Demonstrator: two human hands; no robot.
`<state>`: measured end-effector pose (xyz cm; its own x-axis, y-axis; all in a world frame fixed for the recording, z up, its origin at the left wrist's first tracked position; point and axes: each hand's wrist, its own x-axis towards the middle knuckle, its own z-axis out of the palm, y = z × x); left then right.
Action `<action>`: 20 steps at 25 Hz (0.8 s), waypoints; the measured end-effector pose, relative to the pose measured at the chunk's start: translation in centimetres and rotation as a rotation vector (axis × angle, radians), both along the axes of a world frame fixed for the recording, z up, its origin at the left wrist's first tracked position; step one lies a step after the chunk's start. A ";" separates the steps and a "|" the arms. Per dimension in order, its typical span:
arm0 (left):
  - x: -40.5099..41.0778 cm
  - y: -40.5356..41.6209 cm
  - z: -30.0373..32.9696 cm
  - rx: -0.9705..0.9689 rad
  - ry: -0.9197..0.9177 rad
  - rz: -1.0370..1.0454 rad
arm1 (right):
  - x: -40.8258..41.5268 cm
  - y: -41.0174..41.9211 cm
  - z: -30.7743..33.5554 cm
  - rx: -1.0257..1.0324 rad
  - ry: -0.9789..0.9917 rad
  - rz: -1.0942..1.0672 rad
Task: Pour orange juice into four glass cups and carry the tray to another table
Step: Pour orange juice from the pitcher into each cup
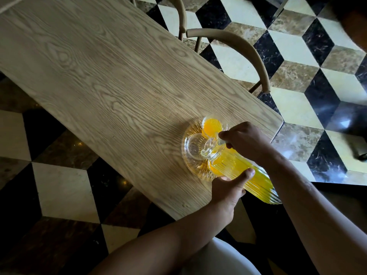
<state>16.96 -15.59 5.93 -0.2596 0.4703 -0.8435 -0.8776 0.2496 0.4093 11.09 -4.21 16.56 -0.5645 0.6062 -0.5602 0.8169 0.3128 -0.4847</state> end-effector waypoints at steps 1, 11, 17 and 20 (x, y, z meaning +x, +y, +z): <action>0.0 0.0 0.1 0.006 -0.021 0.004 | -0.1 -0.1 0.0 0.006 -0.008 0.004; -0.4 0.1 0.9 0.006 -0.063 0.037 | -0.6 -0.2 -0.6 -0.016 -0.026 -0.051; -0.7 -0.2 0.9 0.034 -0.118 0.041 | -1.1 -0.2 -1.8 -0.009 -0.043 -0.043; -0.8 -0.3 0.8 0.027 -0.138 0.036 | -1.4 -0.4 -1.4 -0.017 -0.057 -0.044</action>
